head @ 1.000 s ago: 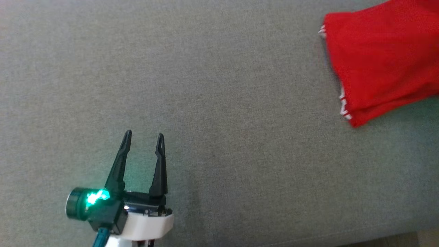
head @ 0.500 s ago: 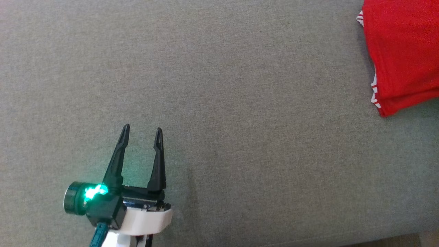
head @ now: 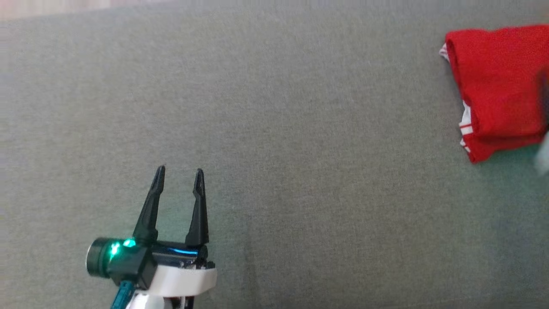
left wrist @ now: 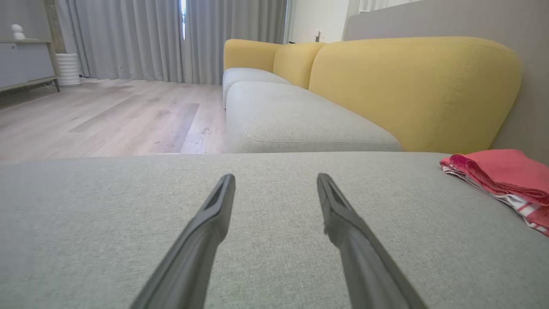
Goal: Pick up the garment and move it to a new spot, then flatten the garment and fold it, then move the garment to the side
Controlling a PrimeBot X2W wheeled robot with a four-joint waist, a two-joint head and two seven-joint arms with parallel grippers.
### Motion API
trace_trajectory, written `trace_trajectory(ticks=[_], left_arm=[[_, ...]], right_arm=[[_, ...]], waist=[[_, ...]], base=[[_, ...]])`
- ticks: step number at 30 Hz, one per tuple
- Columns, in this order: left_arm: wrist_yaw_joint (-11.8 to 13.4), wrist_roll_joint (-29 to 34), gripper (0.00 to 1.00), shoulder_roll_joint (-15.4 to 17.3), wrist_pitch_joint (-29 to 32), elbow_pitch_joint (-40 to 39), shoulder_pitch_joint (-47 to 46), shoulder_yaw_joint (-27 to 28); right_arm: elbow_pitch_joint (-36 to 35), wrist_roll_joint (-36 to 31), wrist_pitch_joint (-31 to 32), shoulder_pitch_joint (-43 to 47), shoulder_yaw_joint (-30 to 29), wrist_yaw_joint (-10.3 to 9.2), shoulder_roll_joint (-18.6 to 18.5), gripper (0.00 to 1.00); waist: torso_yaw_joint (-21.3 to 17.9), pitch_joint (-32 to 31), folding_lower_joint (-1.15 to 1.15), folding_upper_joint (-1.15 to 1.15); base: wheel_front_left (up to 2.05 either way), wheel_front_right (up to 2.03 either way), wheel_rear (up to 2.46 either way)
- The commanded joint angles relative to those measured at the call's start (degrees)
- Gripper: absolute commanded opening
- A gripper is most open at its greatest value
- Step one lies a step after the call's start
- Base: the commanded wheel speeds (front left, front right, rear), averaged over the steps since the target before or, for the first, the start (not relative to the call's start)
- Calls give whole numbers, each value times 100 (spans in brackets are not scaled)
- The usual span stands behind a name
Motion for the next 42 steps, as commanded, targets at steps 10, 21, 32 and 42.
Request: trace_trajectory(ticks=[10,21,32,42], left_arm=[[194,-267,100,-32,-54,309,538,127],[37,-244,100,-32,-54,37,1096,359],[-125,198,100,-26,-54,-322,1554,554],[-59,197,100,-31,-54,-243,1666,636]], right_arm=[[305,-696,-2084,1733,346,37,1873,100],[-183,-668,-3388,2806,757,37,2733,100],[-1130,-964,-3391,4037,301,37,2859,100],[-1094,-856,-3392,4148,296,37,2872,100]], waist=[[582,-1407,1,0],[803,-2043,1,0],[852,-2340,1,0],[857,-2453,1,0]], base=[[0,0,0],[0,0,0],[0,0,0],[0,0,0]])
